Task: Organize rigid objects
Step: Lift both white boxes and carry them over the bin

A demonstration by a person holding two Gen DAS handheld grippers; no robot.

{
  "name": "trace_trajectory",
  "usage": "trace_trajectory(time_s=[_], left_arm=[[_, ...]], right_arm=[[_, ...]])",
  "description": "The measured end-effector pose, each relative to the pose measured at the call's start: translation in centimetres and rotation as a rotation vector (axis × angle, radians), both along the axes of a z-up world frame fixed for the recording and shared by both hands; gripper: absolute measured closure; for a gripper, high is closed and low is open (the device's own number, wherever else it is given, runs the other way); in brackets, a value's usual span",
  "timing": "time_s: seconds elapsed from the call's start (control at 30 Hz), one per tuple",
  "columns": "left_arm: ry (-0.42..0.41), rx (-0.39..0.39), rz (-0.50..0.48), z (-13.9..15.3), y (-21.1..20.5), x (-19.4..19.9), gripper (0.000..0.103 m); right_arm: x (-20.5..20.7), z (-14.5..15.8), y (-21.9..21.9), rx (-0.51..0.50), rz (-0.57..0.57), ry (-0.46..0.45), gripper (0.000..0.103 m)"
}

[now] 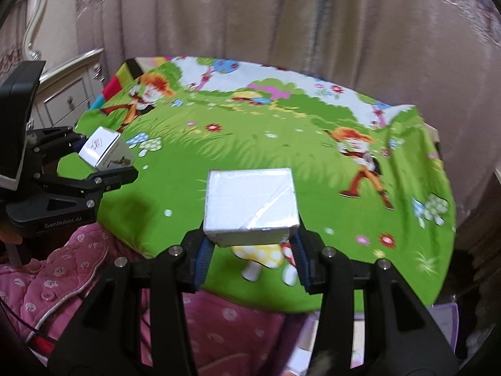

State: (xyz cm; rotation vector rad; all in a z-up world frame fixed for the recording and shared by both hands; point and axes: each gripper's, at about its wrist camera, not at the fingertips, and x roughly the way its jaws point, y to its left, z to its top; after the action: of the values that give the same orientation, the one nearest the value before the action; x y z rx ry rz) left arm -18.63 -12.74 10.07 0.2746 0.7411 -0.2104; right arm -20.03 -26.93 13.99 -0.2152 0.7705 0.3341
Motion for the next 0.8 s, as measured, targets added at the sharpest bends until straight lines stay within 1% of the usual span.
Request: trace_trajectory(time_s=[0.17, 0.3, 0.5, 0.8], left_arm=[[-0.007, 0.016, -0.097, 0.9, -3.9, -0.5, 0.052], [0.000, -0.001, -0.178, 1.6, -7.0, -1.1, 0.052], [0.001, 0.008, -0.280, 2.1, -11.2, -2.0, 0.052], [0.046, 0.002, -0.461, 2.0, -19.0, -3.7, 0.052]], right_arm=[[-1.9, 1.1, -3.4, 0.004, -0.074, -0.033, 0.054], [-3.2, 1.8, -5.9, 0.006, -0.130, -0.053, 0.054], [-5.7, 2.7, -9.9, 0.001, -0.223, -0.087, 0.054], [-9.2, 2.8, -15.6, -0.018, -0.367, -0.081, 0.054]])
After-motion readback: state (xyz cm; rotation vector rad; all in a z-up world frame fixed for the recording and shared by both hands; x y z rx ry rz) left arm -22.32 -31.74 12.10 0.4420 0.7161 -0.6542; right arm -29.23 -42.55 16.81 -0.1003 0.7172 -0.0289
